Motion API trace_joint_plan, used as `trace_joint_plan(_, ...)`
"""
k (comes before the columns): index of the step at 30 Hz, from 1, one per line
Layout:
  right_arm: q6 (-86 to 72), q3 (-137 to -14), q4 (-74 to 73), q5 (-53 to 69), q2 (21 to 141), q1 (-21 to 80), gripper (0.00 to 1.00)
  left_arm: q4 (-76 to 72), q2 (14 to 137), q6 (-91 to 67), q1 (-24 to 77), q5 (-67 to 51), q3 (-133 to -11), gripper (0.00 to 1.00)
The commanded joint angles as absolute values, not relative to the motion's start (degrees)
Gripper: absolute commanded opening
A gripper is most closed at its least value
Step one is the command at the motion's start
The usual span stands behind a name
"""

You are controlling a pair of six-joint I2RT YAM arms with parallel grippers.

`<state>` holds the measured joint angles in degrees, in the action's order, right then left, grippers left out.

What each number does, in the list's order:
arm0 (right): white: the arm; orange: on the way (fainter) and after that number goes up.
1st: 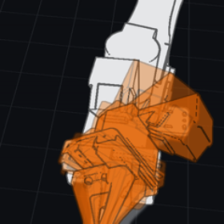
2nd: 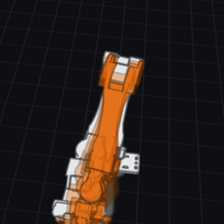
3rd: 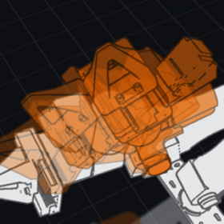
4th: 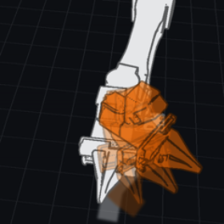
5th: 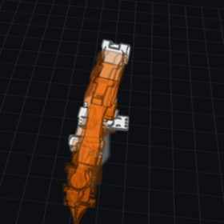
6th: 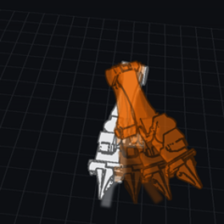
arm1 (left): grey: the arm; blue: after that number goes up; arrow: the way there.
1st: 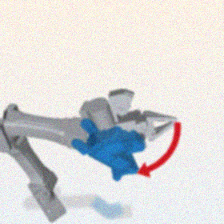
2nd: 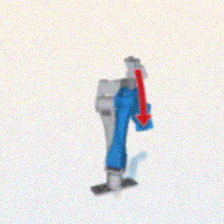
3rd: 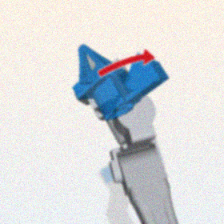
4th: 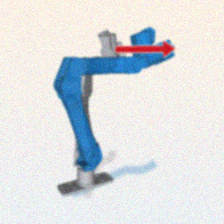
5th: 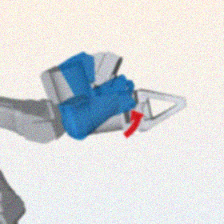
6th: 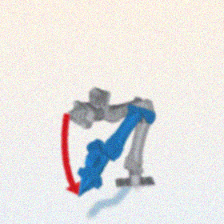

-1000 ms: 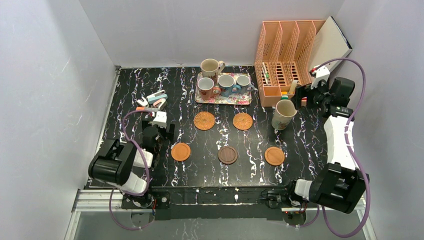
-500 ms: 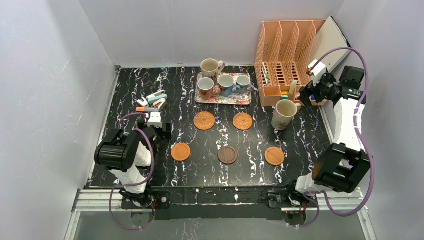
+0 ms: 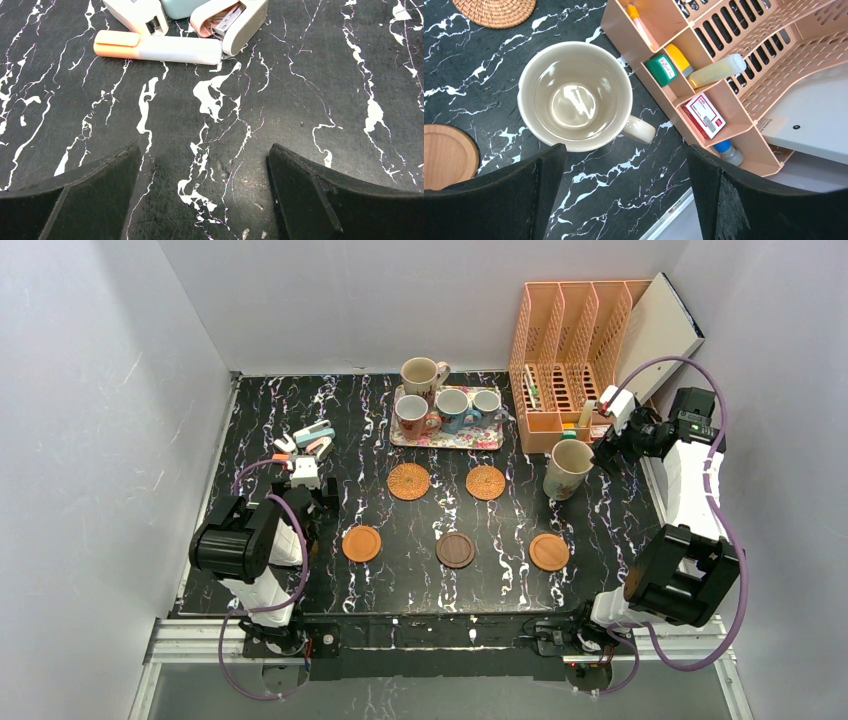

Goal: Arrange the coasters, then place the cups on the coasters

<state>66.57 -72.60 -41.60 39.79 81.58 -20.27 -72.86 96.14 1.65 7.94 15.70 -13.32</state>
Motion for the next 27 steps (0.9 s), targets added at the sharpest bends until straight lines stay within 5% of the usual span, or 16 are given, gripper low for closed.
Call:
trace_joint_plan(1, 71.49, -73.35, -44.69, 40.12, 79.30, -20.78, 0.98, -72.86, 96.06, 0.98, 7.65, 17.75, -14.33, 0.98)
trace_joint_plan(27, 79.42, -72.87, -48.98, 39.16, 78.58, -21.14, 0.98, -72.86, 96.06, 0.97, 7.65, 17.77, -14.41, 0.98)
